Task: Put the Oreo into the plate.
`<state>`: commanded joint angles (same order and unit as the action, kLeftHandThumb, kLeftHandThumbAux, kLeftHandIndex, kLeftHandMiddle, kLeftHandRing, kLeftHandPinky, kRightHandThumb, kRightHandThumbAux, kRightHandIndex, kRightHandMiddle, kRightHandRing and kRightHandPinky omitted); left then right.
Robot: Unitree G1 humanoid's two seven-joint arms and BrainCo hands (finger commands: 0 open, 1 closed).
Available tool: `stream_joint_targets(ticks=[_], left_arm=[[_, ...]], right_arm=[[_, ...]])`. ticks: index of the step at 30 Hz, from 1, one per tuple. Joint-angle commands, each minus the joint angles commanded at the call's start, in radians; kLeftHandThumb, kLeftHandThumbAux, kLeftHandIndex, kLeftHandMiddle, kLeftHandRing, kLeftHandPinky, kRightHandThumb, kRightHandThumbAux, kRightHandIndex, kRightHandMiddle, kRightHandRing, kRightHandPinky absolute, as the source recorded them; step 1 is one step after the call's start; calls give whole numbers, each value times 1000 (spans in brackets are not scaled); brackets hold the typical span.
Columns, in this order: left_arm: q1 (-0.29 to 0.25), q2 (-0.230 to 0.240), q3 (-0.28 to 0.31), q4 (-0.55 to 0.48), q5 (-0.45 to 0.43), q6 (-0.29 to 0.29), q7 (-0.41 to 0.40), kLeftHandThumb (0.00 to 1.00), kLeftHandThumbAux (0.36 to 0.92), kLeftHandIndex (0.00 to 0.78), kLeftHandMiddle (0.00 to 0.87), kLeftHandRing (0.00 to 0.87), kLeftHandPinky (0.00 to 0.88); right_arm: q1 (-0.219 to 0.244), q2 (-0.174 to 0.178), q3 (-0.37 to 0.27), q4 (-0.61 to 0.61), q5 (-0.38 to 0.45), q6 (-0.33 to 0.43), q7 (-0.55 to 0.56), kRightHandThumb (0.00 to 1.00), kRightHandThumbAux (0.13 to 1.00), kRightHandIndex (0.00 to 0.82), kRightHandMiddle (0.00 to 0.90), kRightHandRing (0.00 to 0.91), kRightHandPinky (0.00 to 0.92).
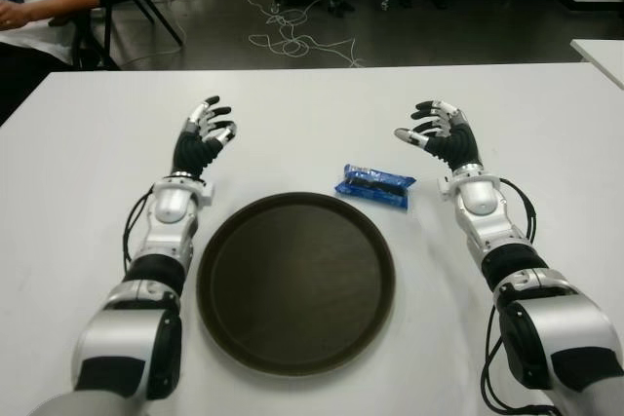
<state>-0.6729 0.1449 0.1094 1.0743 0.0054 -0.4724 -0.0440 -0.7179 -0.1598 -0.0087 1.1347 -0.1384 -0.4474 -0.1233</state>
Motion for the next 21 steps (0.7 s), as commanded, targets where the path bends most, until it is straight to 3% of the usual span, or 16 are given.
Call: stream_joint_targets(ticks=[21], left_arm=[[-2, 1, 2, 13, -4, -16, -3, 439, 674, 126, 229, 251, 294]], right_arm=[[-2, 1, 1, 4, -7, 5, 4, 29, 724, 314, 380, 412, 428]])
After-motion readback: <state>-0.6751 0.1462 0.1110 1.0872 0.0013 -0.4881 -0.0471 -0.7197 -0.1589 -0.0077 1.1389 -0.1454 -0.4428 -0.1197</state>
